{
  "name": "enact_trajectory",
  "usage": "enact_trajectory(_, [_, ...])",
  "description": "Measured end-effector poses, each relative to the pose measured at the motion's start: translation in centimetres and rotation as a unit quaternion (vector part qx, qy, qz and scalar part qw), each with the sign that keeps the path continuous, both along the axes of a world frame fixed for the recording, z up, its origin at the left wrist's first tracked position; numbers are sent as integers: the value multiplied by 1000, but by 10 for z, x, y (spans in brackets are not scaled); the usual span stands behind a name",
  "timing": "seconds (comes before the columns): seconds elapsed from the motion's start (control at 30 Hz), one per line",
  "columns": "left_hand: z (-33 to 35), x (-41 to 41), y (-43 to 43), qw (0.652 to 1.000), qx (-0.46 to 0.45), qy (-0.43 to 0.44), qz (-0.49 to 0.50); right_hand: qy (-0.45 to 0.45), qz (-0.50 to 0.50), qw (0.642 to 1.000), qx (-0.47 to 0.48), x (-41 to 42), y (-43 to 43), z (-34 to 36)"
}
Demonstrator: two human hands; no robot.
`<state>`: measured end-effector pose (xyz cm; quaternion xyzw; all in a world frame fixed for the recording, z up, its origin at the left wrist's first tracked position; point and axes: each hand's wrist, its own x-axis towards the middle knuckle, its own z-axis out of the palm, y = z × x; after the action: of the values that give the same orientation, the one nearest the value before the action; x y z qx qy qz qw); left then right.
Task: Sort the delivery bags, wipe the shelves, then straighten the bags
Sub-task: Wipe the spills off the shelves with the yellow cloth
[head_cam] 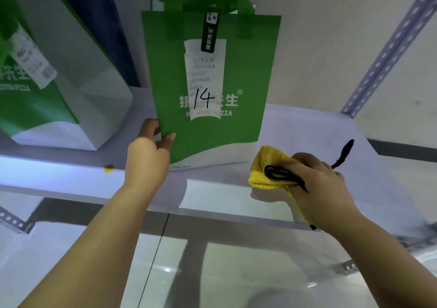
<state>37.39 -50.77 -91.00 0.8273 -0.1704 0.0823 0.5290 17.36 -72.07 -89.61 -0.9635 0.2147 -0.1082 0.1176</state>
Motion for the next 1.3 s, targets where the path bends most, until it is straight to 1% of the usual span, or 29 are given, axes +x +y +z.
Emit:
enact_trajectory(0.1, [0,-10,-20,1000,-7,-13,-22,-1,-2,1000,5,-9,-11,0])
enact_trajectory(0.2, [-1,-20,-47,999,-5,-5,-51,5,-9,1000,-1,-23,-27,0])
enact_trajectory(0.37, [-1,-31,-97,996,37,29,-77,17,-30,999,-13,-48,-58,-1])
enact_trajectory(0.53, [-1,-50,-141,992,53,27,-110,21,-51,998,-19,-69,-83,-4])
enact_trajectory(0.67, [0,-60,-156,990,65,22,-122,29,-52,998,-17,-77,-91,-4])
enact_trajectory(0.77, [-1,-61,-151,989,72,31,-124,28,-40,999,-12,-76,-86,-4])
enact_trajectory(0.83, [0,-61,-142,988,77,40,-127,16,-23,1000,7,-72,-79,-4])
enact_trajectory(0.93, [3,-63,-121,988,71,45,-129,-9,15,999,46,-62,-63,0])
enact_trajectory(1.07, [16,-70,-86,987,87,28,-134,-13,73,995,60,-42,-31,6])
enact_trajectory(1.2, [34,-72,-42,985,122,20,-120,-4,115,992,58,-16,3,10])
enact_trajectory(1.3, [40,-74,1,984,149,5,-96,17,137,990,37,6,30,9])
